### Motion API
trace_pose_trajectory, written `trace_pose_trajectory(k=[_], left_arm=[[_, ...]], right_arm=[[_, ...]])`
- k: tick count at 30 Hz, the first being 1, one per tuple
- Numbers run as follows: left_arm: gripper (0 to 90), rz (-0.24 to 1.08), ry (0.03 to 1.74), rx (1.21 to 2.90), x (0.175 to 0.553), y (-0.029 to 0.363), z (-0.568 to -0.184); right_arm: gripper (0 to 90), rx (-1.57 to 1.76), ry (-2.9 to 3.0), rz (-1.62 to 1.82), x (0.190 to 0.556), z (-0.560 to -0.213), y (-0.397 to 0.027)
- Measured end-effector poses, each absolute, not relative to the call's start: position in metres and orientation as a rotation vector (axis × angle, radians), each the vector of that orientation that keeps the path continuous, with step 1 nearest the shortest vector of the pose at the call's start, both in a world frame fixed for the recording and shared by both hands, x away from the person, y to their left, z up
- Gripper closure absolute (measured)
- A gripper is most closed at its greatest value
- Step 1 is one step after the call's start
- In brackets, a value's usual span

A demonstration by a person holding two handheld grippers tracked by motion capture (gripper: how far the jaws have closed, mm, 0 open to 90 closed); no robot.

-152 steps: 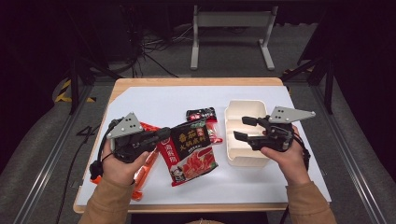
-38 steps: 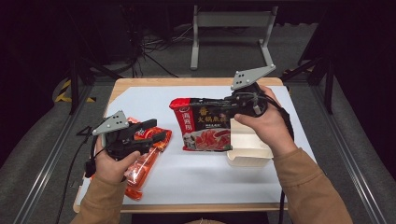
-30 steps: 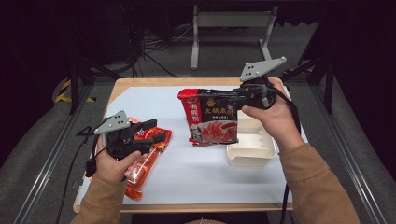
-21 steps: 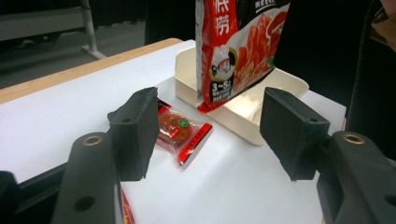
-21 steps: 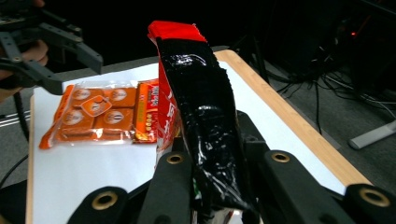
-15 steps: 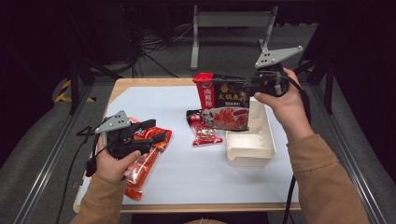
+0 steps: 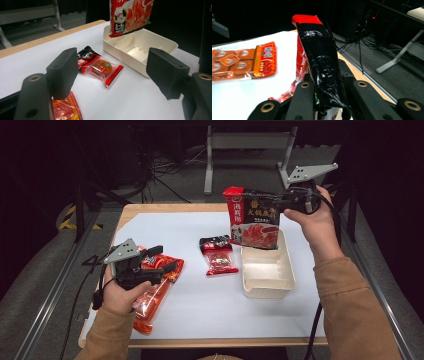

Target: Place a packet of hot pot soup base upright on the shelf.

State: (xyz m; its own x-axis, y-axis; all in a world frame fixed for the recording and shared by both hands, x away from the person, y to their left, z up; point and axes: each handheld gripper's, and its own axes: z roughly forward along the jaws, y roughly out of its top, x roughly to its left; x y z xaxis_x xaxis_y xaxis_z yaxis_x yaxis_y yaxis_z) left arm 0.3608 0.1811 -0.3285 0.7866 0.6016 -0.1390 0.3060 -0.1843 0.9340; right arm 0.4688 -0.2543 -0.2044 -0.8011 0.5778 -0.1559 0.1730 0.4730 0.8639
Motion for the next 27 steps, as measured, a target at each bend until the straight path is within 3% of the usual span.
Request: trace_pose_trajectory(k=[8, 27], left_arm=[[19.0, 0.297, 0.736, 1.792, 0.364, 0.180, -0.335], [13.6, 0.317, 0.765, 1.813, 0.368, 0.182, -0.341]], right_arm=[[78.2, 0.610, 2.275, 1.247, 0.481, -0.208, -0.263], [78.2, 0.597, 2.233, 1.253, 0.500, -0.231, -0.283]])
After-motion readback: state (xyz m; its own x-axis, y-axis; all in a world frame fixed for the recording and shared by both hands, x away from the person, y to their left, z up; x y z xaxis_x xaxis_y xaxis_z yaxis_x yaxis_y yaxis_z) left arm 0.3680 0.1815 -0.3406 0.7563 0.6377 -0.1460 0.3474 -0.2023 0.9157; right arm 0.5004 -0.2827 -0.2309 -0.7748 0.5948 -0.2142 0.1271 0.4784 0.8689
